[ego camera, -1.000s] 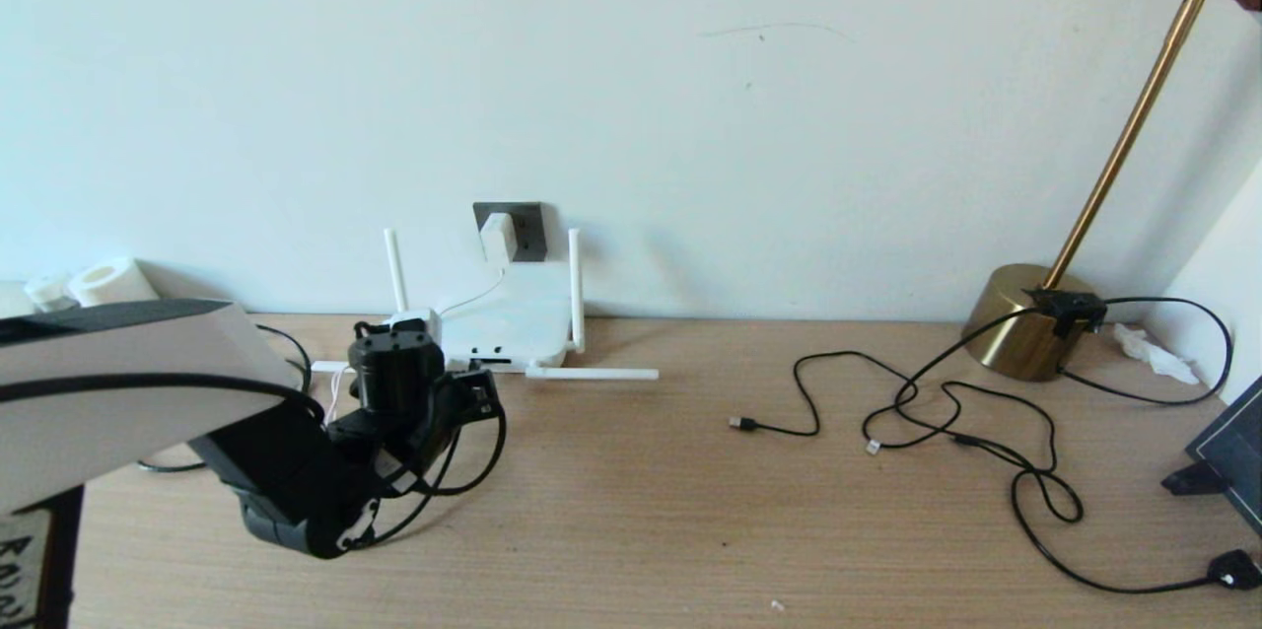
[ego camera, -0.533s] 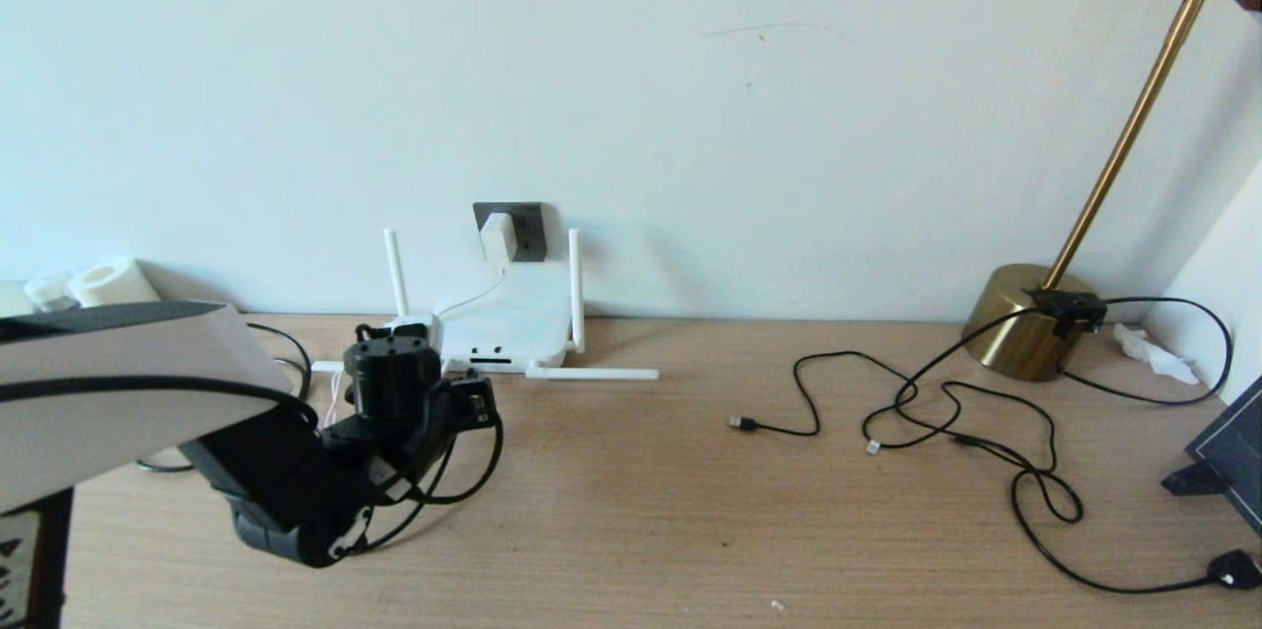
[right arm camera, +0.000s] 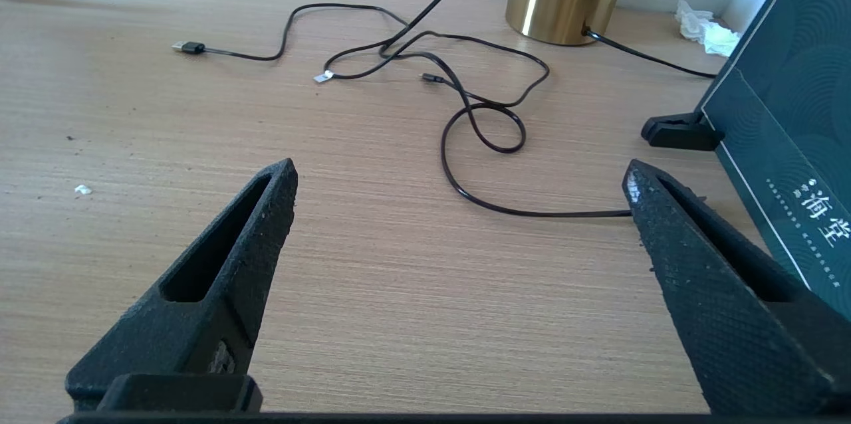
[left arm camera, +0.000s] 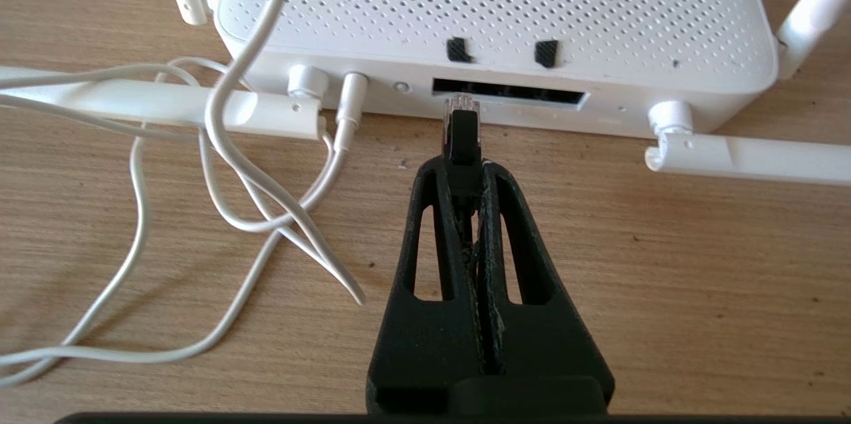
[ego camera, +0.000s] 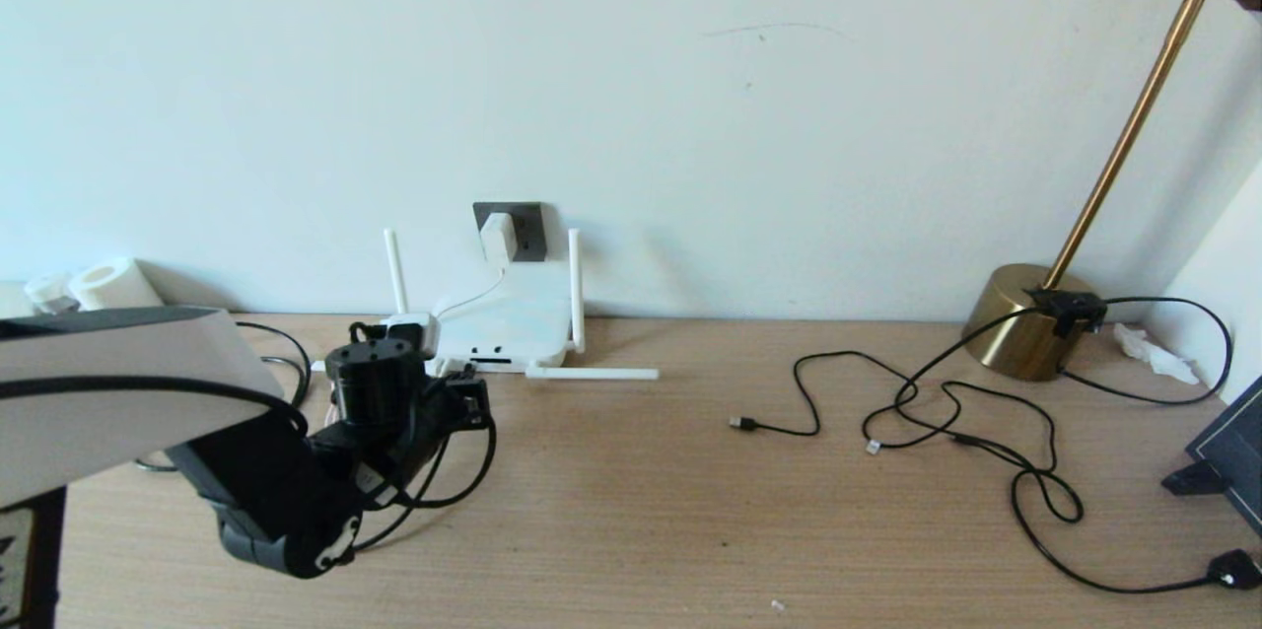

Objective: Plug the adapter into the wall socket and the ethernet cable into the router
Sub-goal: Align cable and router interface

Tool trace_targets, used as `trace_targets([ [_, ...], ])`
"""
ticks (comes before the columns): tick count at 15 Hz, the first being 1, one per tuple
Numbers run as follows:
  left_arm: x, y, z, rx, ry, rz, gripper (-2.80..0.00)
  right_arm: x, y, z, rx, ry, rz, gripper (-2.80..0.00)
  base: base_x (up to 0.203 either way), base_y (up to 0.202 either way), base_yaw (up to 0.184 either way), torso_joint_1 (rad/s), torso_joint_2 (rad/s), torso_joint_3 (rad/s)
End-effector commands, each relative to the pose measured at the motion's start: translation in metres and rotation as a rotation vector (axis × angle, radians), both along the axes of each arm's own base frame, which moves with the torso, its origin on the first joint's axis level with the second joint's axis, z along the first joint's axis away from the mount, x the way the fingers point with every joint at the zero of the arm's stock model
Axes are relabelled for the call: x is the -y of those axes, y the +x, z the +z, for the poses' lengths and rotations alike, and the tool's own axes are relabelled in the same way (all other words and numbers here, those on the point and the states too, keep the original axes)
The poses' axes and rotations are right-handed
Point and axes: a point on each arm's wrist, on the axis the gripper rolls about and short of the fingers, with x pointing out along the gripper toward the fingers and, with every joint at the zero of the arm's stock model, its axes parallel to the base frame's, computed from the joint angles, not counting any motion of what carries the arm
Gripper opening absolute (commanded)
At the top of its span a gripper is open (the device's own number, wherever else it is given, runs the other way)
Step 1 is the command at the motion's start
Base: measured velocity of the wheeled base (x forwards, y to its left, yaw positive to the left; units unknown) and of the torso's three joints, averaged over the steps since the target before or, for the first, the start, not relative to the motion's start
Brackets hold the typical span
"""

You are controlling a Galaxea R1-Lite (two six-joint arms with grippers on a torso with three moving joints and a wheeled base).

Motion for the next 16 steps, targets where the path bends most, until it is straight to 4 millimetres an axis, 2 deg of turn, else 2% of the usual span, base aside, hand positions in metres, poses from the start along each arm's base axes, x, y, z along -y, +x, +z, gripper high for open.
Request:
trace_targets([
  [1,-0.0007,-0.0007,0.0,0.002,-0.003,0.004,-2.8,0.0,0.0001,0.0001,0.0,-0.001,0.001,0.0,0.0,0.0,0.0,0.0,0.0,0.0],
  [16,0.0003,-0.0014,-0.0039,0.005,-0.012,-0.001,-2.8,0.0,0.0001,0.0001,0.0,-0.001,0.001,0.0,0.0,0.0,0.0,0.0,0.0,0.0],
])
